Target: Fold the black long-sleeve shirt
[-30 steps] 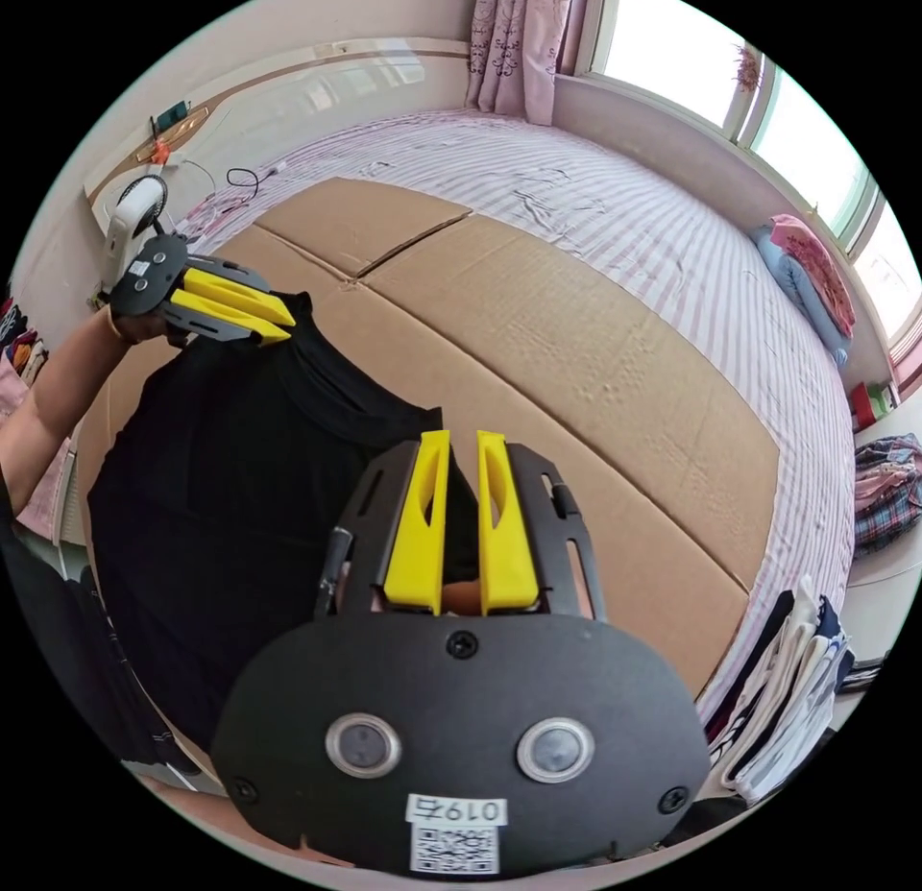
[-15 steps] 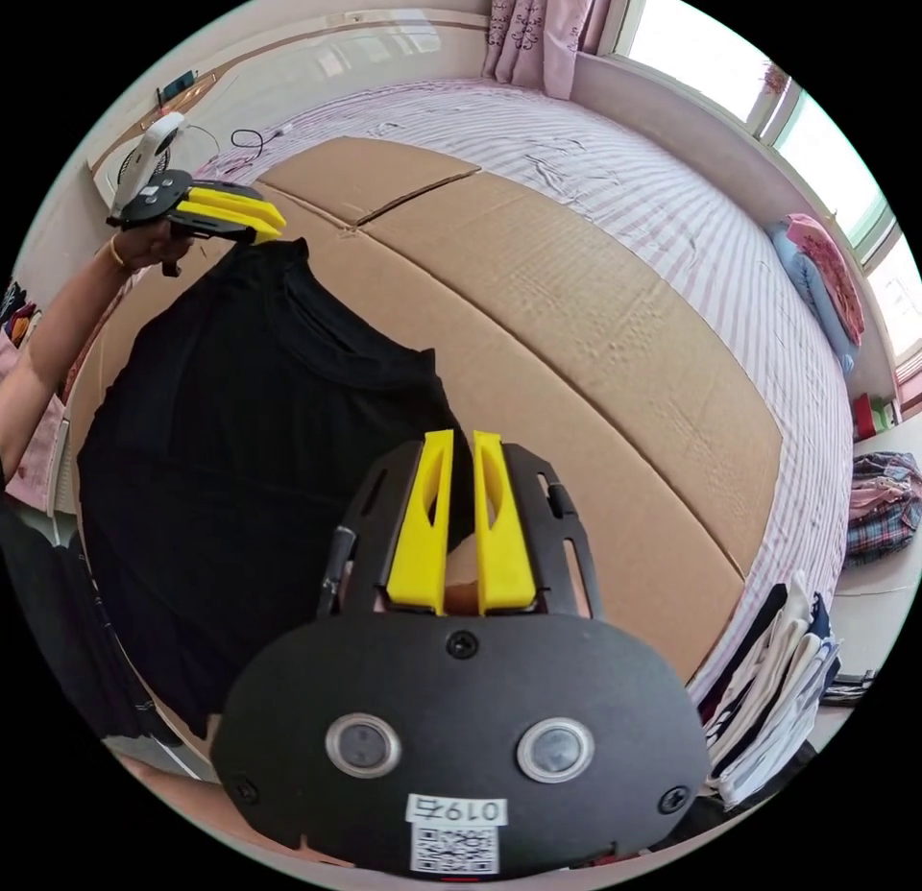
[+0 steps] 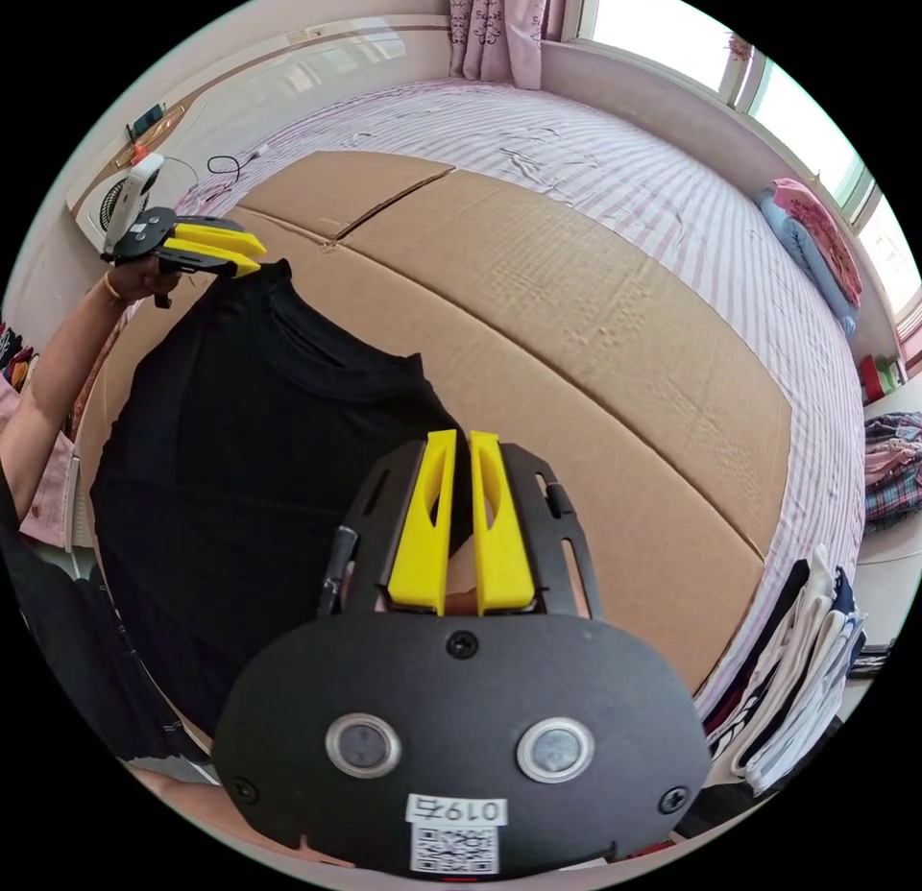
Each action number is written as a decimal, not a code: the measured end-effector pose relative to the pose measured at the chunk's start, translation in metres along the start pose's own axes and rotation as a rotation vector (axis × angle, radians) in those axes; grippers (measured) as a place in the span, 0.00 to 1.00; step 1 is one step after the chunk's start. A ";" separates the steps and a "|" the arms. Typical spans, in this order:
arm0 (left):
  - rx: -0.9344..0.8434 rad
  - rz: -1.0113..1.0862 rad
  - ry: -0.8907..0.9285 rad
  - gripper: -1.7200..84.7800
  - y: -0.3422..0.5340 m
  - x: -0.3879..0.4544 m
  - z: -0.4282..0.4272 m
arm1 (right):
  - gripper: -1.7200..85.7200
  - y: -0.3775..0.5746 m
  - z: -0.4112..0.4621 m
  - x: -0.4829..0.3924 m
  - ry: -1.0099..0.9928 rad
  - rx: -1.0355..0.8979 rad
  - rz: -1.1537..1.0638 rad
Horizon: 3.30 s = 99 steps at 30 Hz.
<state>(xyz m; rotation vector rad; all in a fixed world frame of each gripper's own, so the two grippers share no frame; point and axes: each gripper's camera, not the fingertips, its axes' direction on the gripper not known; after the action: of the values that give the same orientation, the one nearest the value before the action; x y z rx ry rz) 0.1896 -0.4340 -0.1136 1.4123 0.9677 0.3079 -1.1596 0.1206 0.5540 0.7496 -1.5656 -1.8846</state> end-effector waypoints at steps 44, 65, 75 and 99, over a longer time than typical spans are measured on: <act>0.334 0.045 -0.118 0.03 0.386 0.425 -0.292 | 0.01 0.491 -0.315 -0.479 0.175 0.583 0.062; 0.332 0.309 0.056 0.03 0.400 0.646 -0.302 | 0.10 0.552 -0.329 -0.673 0.488 0.238 -0.277; 0.346 0.369 0.052 0.04 0.387 0.711 -0.303 | 0.02 0.553 -0.345 -0.696 0.448 0.164 -0.389; 0.276 0.628 -0.135 0.03 0.352 0.844 -0.272 | 0.08 0.596 -0.418 -0.575 0.197 0.315 -0.117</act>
<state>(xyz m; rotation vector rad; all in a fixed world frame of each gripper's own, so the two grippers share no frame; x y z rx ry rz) 0.6272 0.4126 -0.0766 1.9510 0.4435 0.5466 -0.4196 0.1728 1.1106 1.1501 -1.7418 -1.6012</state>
